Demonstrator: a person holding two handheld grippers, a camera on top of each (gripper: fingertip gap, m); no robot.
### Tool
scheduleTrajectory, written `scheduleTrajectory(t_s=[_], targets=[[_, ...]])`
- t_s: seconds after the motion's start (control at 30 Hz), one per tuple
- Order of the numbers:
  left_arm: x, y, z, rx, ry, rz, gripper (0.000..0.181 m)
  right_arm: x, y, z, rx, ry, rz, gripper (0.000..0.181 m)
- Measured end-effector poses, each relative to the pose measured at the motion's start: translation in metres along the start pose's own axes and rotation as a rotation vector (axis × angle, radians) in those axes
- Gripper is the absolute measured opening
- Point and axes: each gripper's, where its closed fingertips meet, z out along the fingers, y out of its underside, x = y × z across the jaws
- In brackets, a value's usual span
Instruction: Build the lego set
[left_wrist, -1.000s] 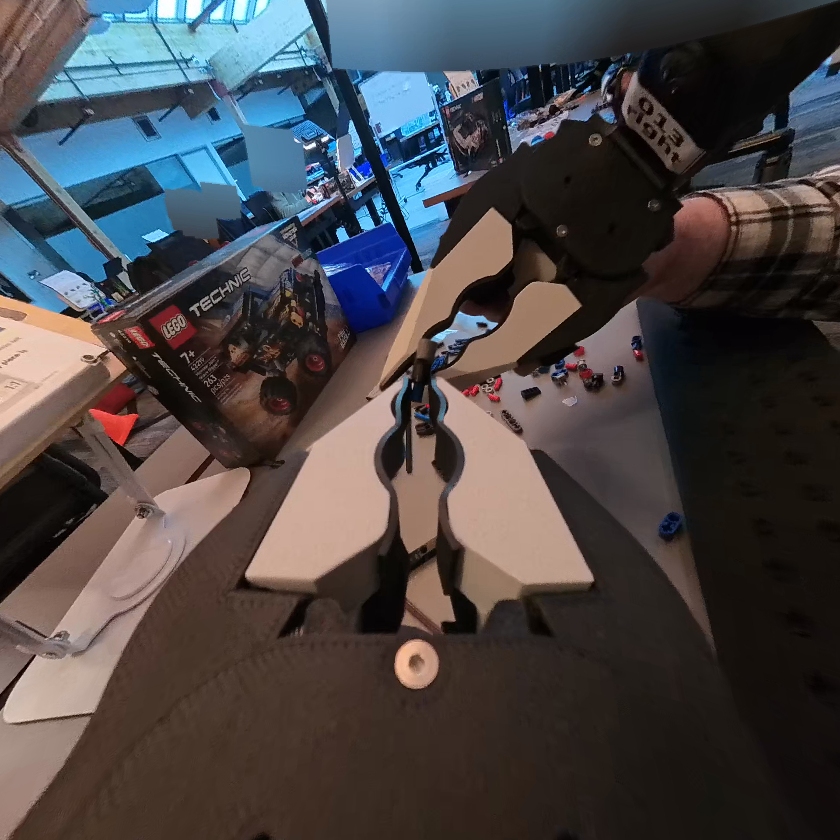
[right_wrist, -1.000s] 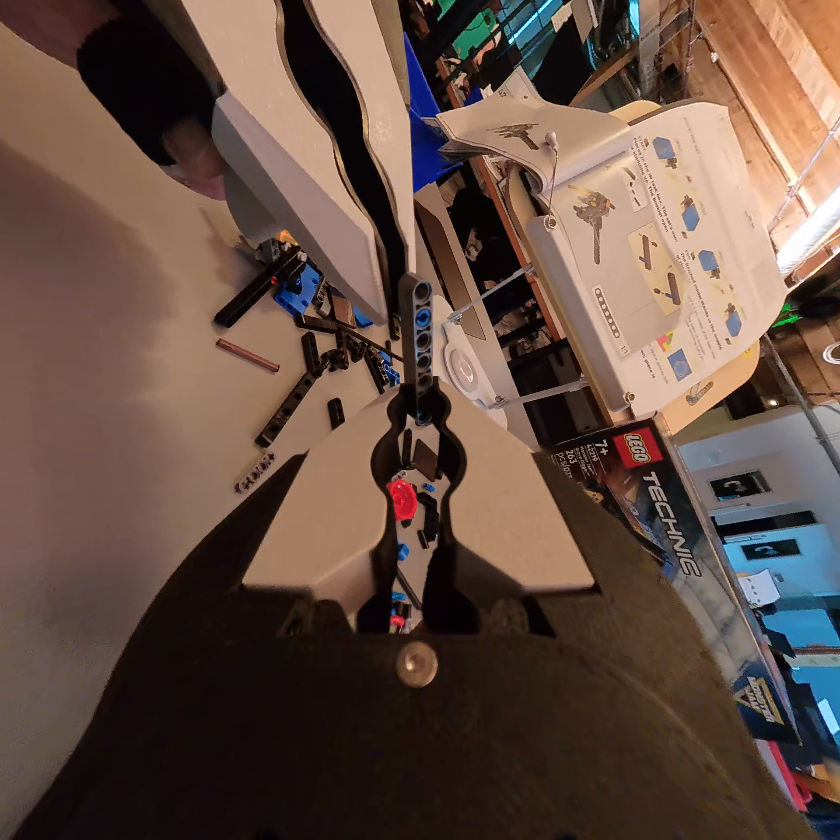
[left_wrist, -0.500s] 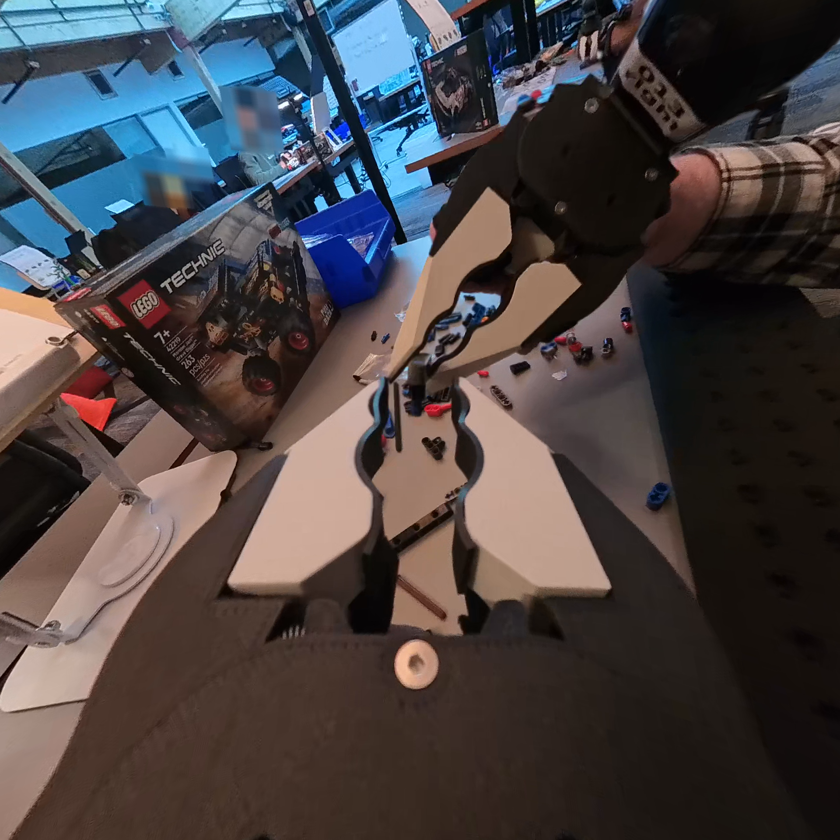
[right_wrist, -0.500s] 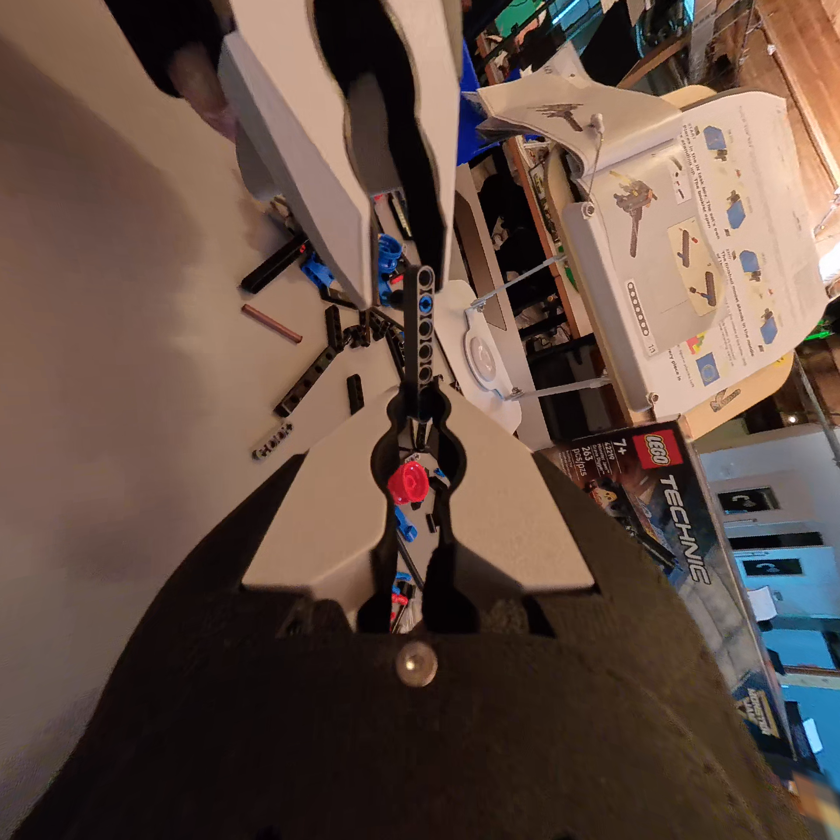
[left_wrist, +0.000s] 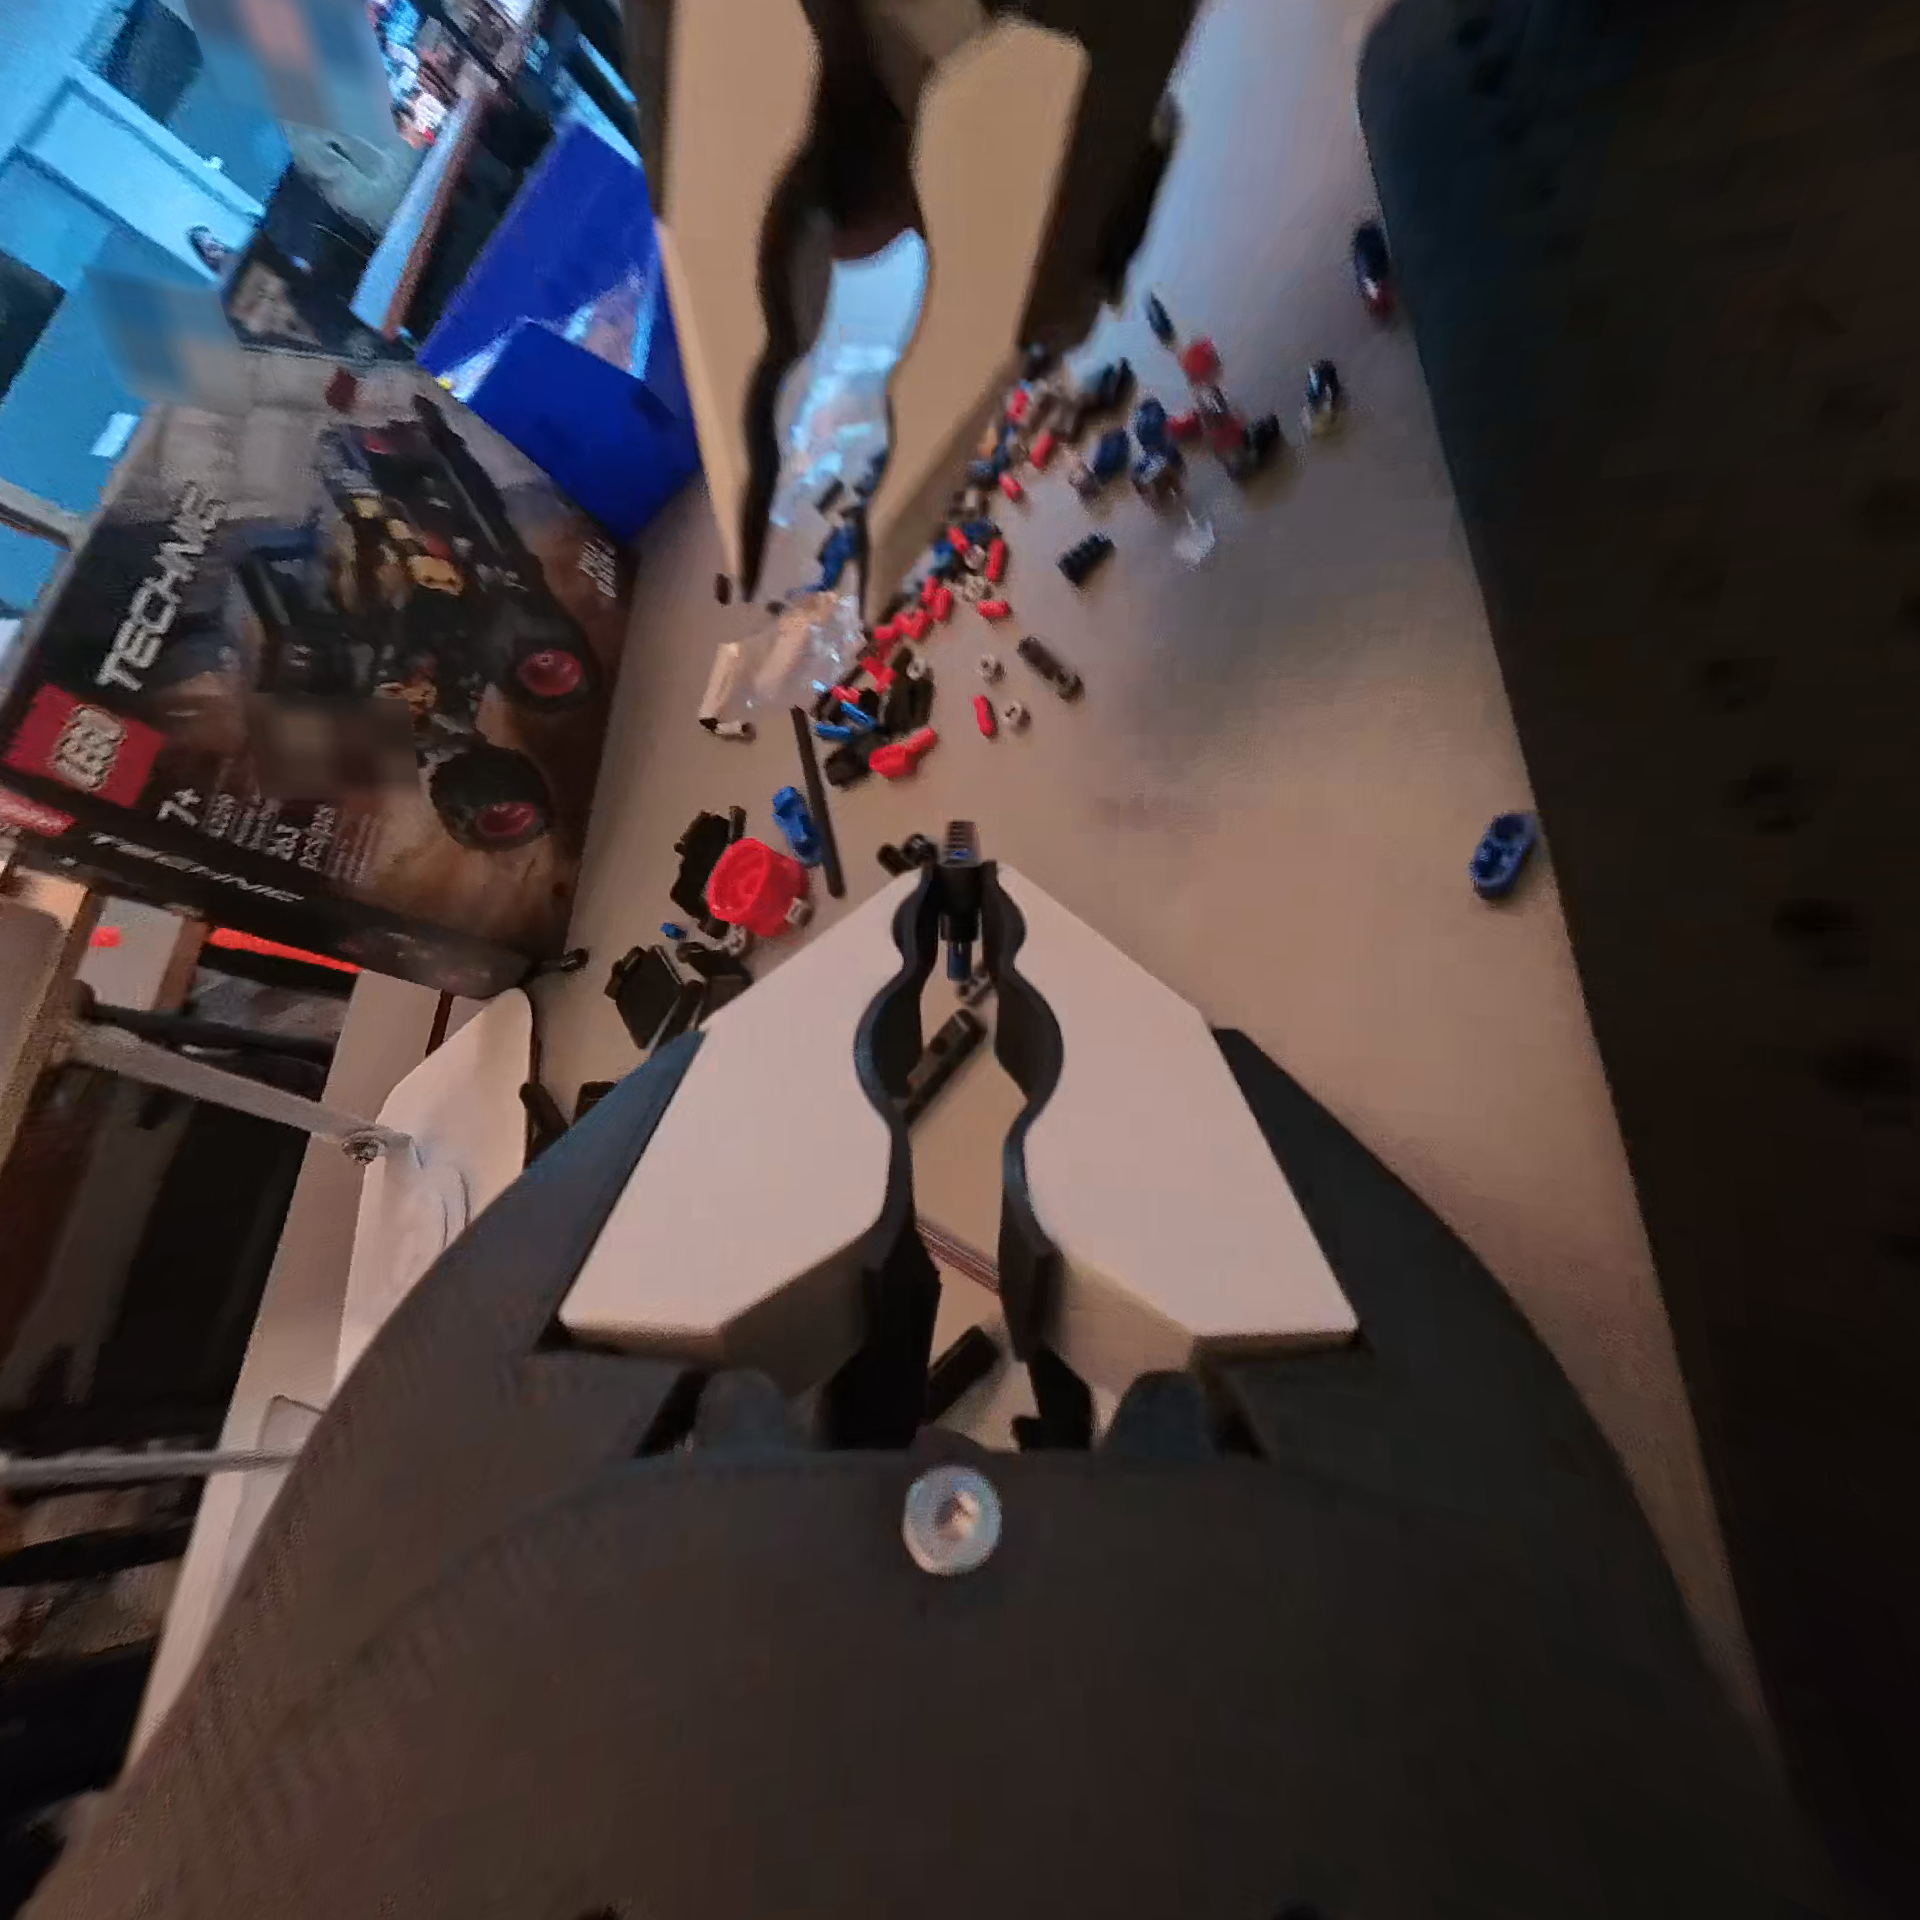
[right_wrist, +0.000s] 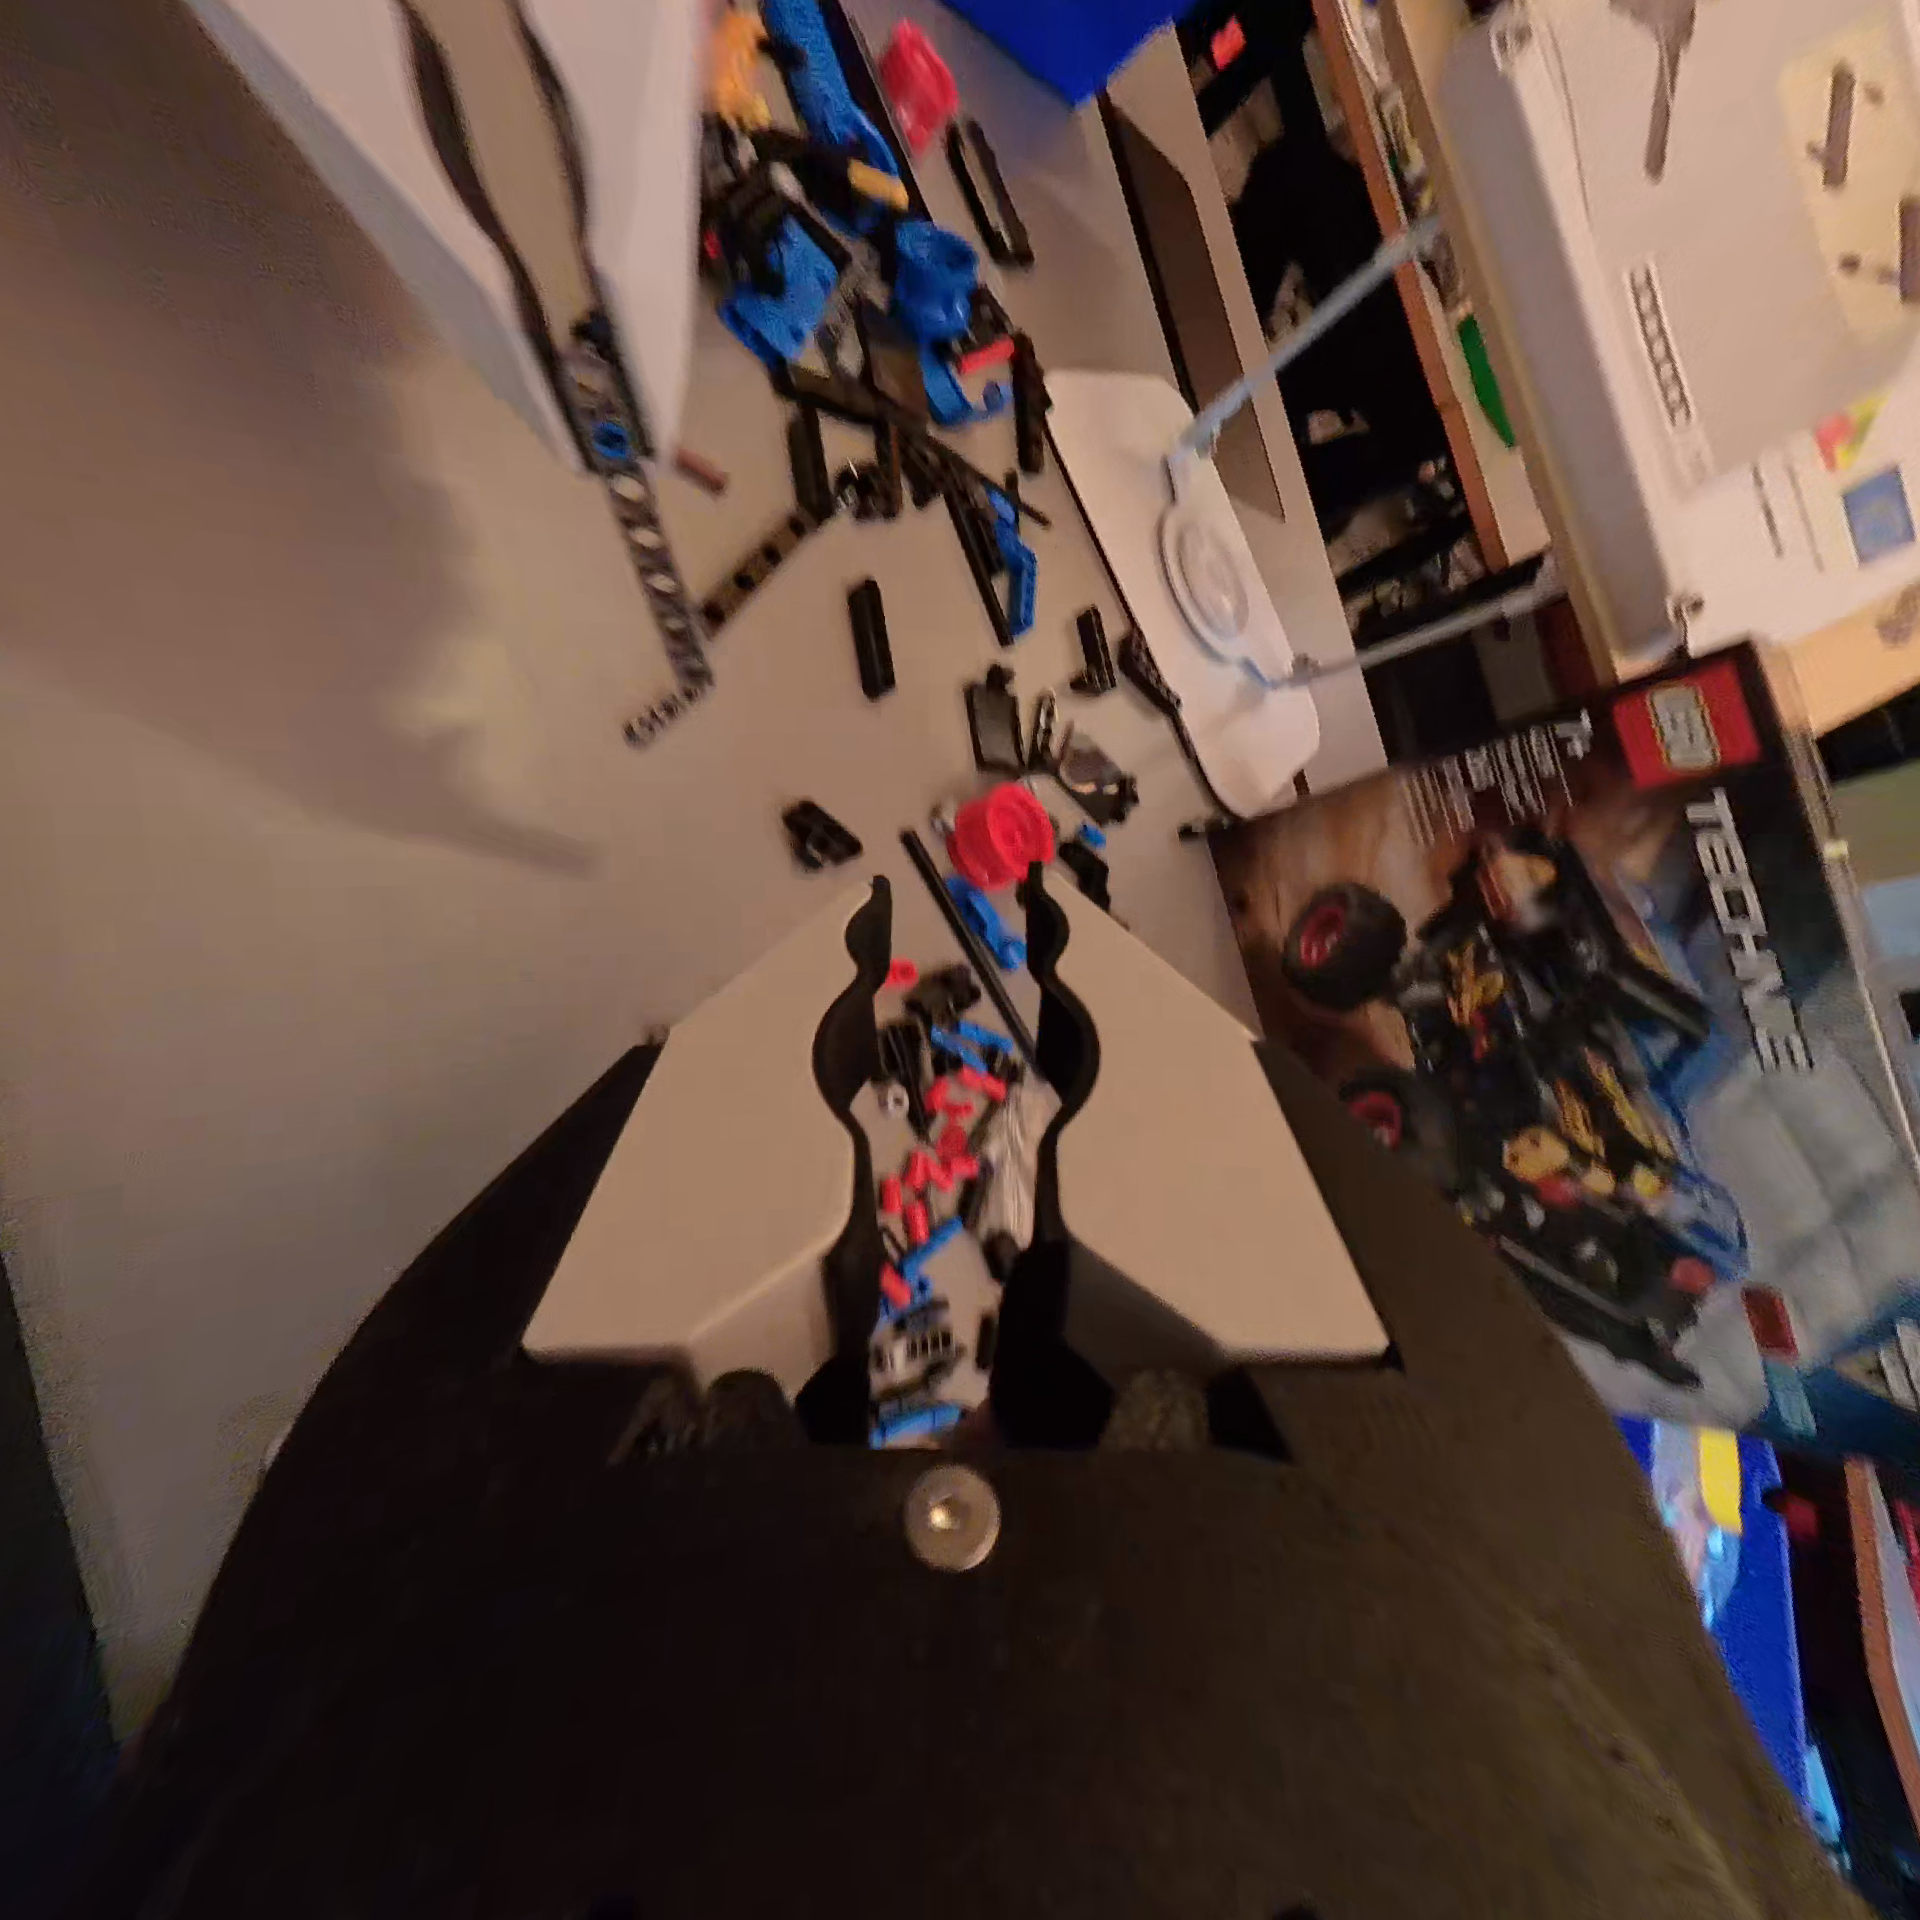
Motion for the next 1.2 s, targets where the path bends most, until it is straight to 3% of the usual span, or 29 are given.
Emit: scheduleTrajectory(t_s=[0.13,0.33,0.6,0.8,1.2], targets=[[0.016,0.010,0.010,-0.091,0.028,0.114,0.004,0.003,0.033,-0.015,-0.083,-0.001,0.066,0.024],[0.037,0.019,0.016,-0.147,0.103,0.181,0.008,-0.013,0.054,-0.018,-0.130,-0.102,0.170,0.015],[0.047,0.014,0.012,-0.107,0.182,0.110,0.021,-0.025,0.046,0.011,-0.148,-0.256,0.261,0.008],[0.047,0.015,0.011,-0.104,0.192,0.082,0.020,-0.029,0.046,0.036,-0.190,-0.341,0.330,0.007],[0.036,0.009,0.012,-0.074,0.146,0.036,0.019,-0.031,0.055,0.048,-0.253,-0.390,0.464,0.001]])
